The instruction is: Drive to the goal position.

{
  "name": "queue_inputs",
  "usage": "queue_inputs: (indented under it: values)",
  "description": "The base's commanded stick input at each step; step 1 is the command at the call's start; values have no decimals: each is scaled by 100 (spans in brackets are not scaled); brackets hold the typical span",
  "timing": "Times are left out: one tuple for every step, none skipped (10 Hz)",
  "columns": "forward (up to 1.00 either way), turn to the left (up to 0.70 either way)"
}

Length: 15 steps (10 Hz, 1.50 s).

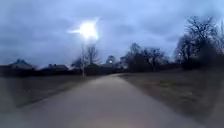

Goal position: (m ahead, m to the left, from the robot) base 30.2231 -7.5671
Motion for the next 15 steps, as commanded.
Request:
queue_inputs:
  values:
    - [100,-4]
    - [100,4]
    - [100,4]
    - [100,4]
    - [100,4]
    - [100,4]
    - [100,4]
    - [100,4]
    - [100,4]
    - [100,4]
    - [100,4]
    - [100,4]
    - [100,4]
    - [100,4]
    - [100,4]
